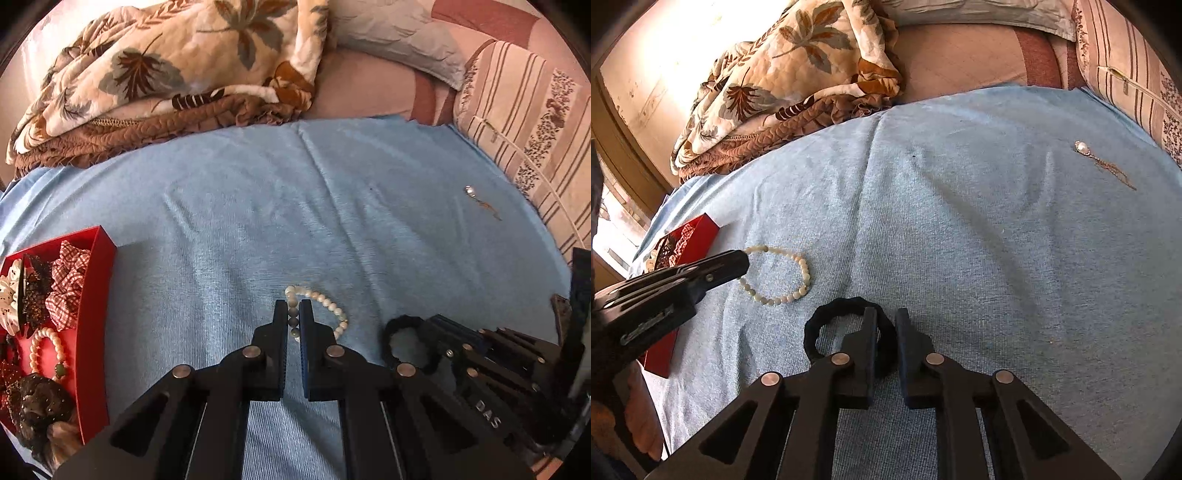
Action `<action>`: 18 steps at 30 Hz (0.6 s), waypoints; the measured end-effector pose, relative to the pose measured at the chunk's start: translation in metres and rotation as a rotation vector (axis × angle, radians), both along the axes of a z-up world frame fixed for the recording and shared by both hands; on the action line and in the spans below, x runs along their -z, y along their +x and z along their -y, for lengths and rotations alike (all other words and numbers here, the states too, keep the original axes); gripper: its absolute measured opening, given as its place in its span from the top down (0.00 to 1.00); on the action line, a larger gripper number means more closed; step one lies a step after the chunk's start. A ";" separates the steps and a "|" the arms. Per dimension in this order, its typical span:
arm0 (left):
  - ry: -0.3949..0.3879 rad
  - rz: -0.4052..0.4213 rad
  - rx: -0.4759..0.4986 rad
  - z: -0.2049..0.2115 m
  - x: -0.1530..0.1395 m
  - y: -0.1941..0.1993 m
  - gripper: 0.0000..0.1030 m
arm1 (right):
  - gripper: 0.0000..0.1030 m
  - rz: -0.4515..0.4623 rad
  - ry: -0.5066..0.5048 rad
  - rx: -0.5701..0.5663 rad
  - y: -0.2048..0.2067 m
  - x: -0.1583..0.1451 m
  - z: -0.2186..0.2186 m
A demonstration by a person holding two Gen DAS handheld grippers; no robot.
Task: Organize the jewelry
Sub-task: 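Carry the small pearl bracelet and black hair tie toward the red tray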
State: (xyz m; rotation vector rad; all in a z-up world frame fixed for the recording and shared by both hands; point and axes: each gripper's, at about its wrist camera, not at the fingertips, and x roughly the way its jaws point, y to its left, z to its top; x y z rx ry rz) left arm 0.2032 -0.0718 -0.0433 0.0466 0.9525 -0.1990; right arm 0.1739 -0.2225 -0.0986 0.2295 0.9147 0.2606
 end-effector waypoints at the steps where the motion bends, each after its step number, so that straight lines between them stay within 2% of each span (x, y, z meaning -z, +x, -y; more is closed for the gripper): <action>1: -0.008 0.003 0.002 -0.001 -0.003 -0.003 0.95 | 0.90 0.006 0.002 0.001 -0.001 -0.001 0.000; 9: -0.057 0.022 0.009 -0.011 -0.021 -0.025 0.95 | 0.90 0.070 0.031 0.001 -0.007 -0.014 0.002; 18: -0.061 0.048 0.021 -0.013 -0.036 -0.049 0.95 | 0.90 0.079 0.041 0.012 -0.008 -0.017 0.005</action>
